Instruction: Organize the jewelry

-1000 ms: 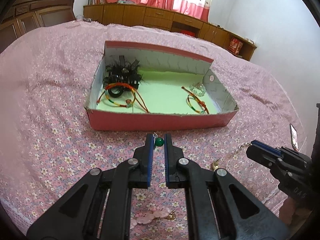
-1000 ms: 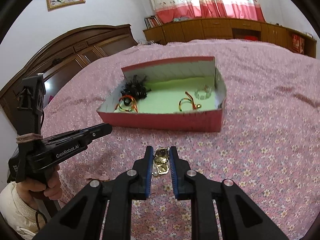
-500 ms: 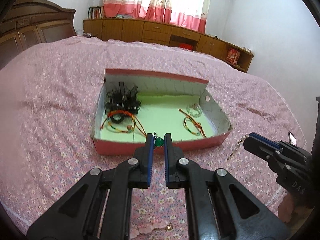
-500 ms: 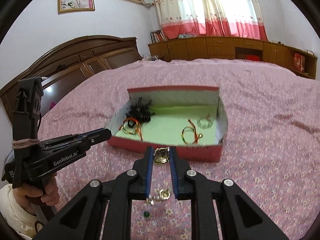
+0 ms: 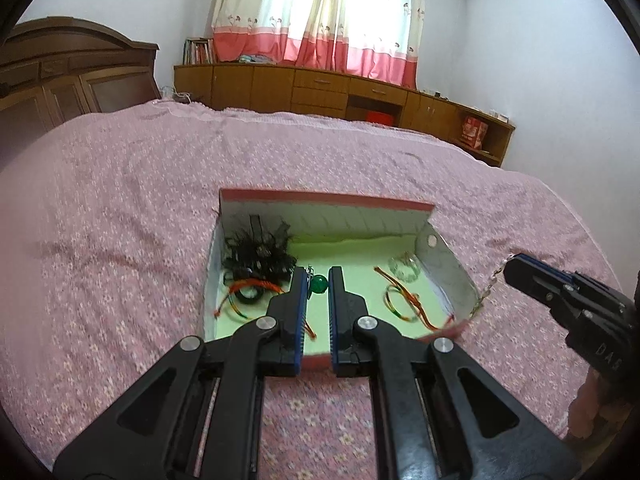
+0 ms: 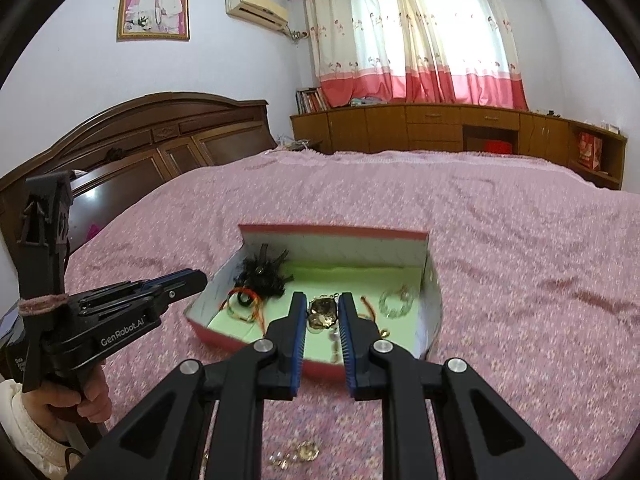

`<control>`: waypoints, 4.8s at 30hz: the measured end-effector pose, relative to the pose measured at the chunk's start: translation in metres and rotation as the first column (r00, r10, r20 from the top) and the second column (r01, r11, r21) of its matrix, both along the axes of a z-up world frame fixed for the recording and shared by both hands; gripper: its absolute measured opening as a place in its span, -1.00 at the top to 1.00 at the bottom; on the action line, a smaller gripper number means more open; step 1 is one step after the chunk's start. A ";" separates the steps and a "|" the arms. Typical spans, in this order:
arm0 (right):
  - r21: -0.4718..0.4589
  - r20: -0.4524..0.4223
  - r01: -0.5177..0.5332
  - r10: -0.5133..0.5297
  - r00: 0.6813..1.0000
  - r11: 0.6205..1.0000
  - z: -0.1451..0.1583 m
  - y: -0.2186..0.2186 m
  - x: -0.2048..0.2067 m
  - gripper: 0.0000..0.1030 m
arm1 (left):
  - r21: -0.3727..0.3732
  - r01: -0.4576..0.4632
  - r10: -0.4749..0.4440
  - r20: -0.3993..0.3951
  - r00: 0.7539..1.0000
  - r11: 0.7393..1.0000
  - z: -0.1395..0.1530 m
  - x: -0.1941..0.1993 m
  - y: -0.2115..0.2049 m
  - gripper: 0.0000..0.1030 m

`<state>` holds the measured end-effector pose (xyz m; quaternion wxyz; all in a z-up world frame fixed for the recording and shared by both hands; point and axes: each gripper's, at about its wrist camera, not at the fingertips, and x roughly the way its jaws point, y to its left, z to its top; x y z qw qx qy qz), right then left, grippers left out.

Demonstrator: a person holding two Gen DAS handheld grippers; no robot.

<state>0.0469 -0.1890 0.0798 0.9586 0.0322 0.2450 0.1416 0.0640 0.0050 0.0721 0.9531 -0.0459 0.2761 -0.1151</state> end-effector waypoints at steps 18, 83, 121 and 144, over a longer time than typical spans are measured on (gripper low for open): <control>-0.027 -0.093 0.070 -0.073 0.993 0.997 -0.040 -0.012 0.046 0.75 | 0.027 -0.043 0.045 -0.076 0.996 0.999 -0.036 0.036 0.006 0.97; 0.048 -0.359 -0.012 0.029 0.933 0.999 -0.075 -0.001 -0.047 0.25 | 0.028 0.079 -0.064 -0.351 0.934 0.996 -0.061 -0.067 0.014 0.50; 0.017 -0.480 -0.108 0.103 0.871 0.994 -0.120 0.031 -0.044 0.70 | 0.039 0.183 -0.150 -0.420 0.895 0.982 -0.098 -0.073 0.006 0.77; 0.028 -0.353 -0.114 0.117 0.928 0.993 -0.085 0.023 -0.057 0.86 | 0.003 0.075 -0.072 -0.276 0.959 0.997 -0.056 -0.076 0.021 0.78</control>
